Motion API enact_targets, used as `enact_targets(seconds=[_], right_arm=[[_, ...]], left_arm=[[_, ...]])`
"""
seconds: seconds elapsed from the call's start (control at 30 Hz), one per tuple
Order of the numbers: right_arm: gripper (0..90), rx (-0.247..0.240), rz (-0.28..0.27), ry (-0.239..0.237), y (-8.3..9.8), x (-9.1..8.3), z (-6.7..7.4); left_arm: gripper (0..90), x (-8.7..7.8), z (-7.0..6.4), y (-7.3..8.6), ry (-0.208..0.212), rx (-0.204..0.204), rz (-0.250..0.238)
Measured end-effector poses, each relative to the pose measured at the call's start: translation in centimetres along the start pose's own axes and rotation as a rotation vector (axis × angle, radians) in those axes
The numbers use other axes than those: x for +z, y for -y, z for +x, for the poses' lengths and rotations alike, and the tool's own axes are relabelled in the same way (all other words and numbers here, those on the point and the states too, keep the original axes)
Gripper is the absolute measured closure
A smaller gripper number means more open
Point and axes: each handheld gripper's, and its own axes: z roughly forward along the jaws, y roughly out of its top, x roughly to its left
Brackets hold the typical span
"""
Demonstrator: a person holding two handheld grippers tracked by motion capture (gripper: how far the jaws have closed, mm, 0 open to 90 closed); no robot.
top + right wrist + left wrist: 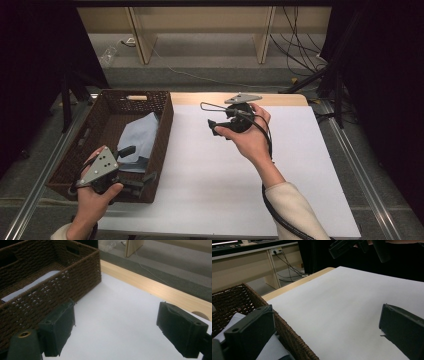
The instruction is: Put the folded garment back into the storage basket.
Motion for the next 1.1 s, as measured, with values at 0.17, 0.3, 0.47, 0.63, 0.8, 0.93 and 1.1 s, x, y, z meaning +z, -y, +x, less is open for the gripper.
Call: enact_targets(seconds=[0.17, 0.3, 0.47, 0.63, 0.8, 0.93, 1.1], right_arm=[[15.9, 0.009, 0.001, 0.011, 0.8, -0.6, -0.6], [15.9, 0.018, 0.007, 0.019, 1.5, -1.0, -1.1], [15.9, 0.023, 0.015, 0.027, 2.5, -1.5, -1.6], [16.0, 0.033, 0.018, 0.032, 3.4, -1.9, -2.2], [16.0, 0.043, 0.023, 0.037, 4.4, -2.4, -2.8], [16.0, 0.053, 0.025, 0.047, 5.2, -2.7, -3.3], [16.0, 0.071, 0.032, 0.059, 6.3, -3.1, -3.9]], left_arm=[[0.0, 0.0, 0.0, 0.0, -0.001, 0.001, -0.002], [0.0, 0.0, 0.0, 0.0, -0.002, 0.002, -0.001], [0.0, 0.0, 0.0, 0.0, -0.004, 0.000, -0.003], [0.0, 0.0, 0.0, 0.0, -0.004, 0.003, -0.003], [0.0, -0.1, 0.1, -0.1, -0.005, 0.003, -0.003], [0.0, 0.0, 0.1, 0.0, -0.005, 0.003, -0.002], [0.0, 0.0, 0.0, 0.0, -0.005, 0.002, -0.002]])
